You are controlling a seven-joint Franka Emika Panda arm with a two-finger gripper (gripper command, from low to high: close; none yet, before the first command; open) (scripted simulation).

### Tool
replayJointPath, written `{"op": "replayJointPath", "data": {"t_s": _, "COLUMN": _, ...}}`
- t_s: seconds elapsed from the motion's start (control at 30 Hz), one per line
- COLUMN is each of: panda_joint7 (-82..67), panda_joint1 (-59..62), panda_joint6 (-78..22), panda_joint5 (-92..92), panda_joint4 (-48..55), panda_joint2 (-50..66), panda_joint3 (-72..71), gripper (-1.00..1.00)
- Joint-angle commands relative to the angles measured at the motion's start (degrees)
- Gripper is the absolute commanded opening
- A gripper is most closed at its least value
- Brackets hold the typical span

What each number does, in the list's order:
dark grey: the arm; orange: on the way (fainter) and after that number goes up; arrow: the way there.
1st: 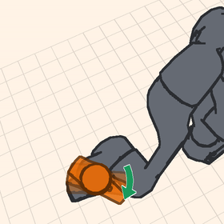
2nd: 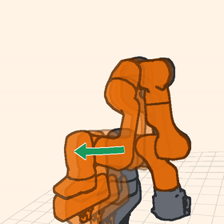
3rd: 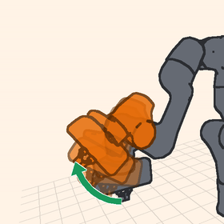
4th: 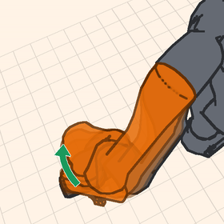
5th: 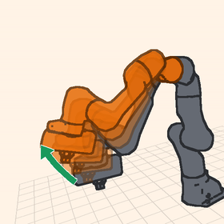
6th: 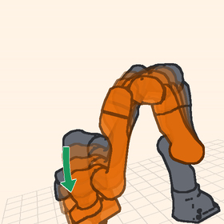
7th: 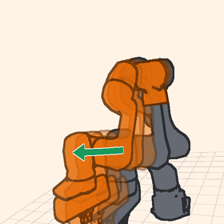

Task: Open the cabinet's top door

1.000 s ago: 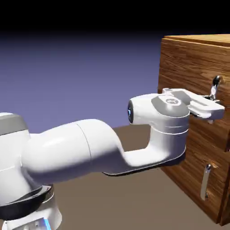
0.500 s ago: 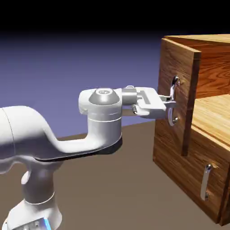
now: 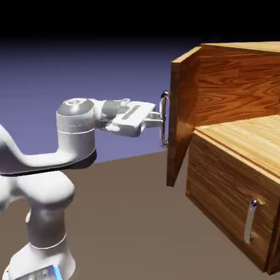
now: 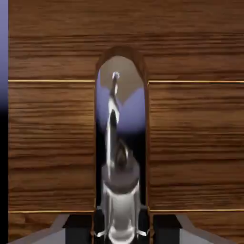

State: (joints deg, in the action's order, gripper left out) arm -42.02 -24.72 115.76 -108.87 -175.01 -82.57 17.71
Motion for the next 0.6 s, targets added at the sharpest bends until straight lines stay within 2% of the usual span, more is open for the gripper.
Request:
{"op": "replayJointPath", "data": {"t_s": 0.0, "panda_joint7": 0.1, "panda_joint1": -0.4, "panda_joint6": -1.4, "panda_joint5": 2.1, "panda_joint4": -0.3, "panda_joint2": -0.2, "panda_joint3": -2.1, "gripper": -1.00}}
{"op": "replayJointPath", "data": {"t_s": 0.27, "panda_joint7": 1.7, "panda_joint1": -7.8, "panda_joint6": -15.9, "panda_joint5": 16.1, "panda_joint4": -0.6, "panda_joint2": 1.5, "panda_joint3": -15.7, "gripper": -1.00}}
{"op": "replayJointPath", "data": {"t_s": 0.57, "panda_joint7": 7.9, "panda_joint1": -9.2, "panda_joint6": -28.7, "panda_joint5": 35.3, "panda_joint4": 5.3, "panda_joint2": 13.3, "panda_joint3": -34.4, "gripper": -1.00}}
